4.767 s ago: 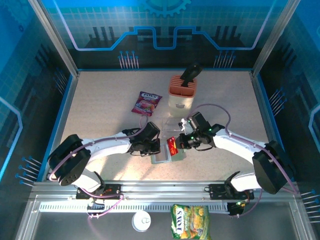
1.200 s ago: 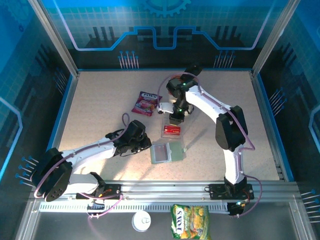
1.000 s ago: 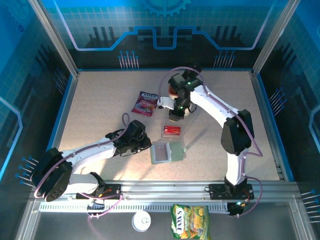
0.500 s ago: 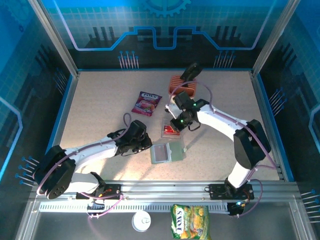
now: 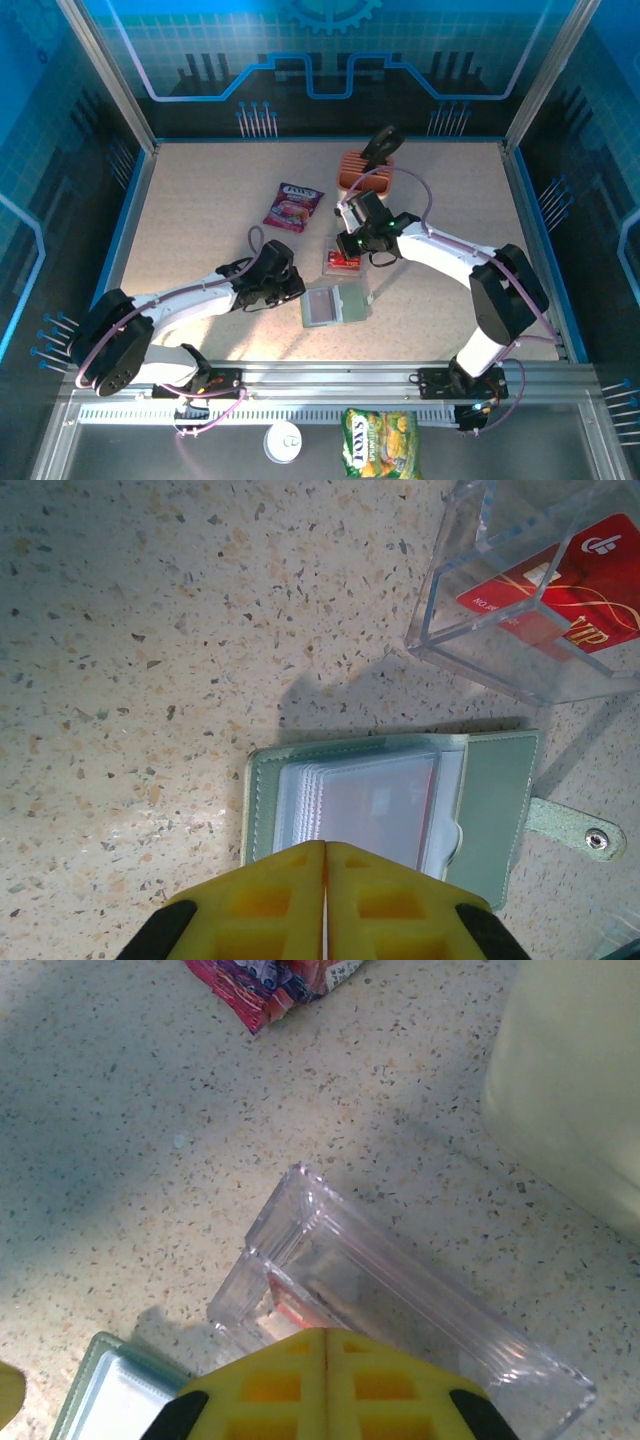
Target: Take the credit cards out of the card holder
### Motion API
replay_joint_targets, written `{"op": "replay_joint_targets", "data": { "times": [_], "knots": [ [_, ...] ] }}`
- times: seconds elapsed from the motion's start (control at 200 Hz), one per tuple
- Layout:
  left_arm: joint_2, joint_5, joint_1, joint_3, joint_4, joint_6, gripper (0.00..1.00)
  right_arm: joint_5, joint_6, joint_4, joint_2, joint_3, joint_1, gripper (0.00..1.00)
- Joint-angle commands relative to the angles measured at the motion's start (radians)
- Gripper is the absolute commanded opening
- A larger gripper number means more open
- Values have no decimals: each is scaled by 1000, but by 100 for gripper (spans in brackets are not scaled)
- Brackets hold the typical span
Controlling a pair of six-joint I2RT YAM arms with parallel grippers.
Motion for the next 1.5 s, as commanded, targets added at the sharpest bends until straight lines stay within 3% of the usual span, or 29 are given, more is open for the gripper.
{"op": "replay_joint_targets", "data": {
  "times": [0.0, 0.545, 0.79, 0.91, 1.201, 1.496],
  "knots": [
    [-15, 18, 8, -10, -9, 18, 8, 22, 17, 36, 26, -24, 16, 3],
    [16, 28, 8, -5, 8, 13, 8, 10, 7, 57, 26, -69, 22, 4],
    [62, 63, 8, 1, 37, 16, 6, 1, 8, 5, -38, -25, 27, 16],
    [86, 77, 7, 7, 41, 19, 0, -37, 28, -17, -78, -26, 36, 17],
    [116, 69, 6, 5, 23, 26, 0, -128, 88, -121, -110, -43, 73, 17],
    [151, 55, 6, -5, 35, 29, 0, -227, 160, -114, -121, -106, 110, 23]
  ]
}}
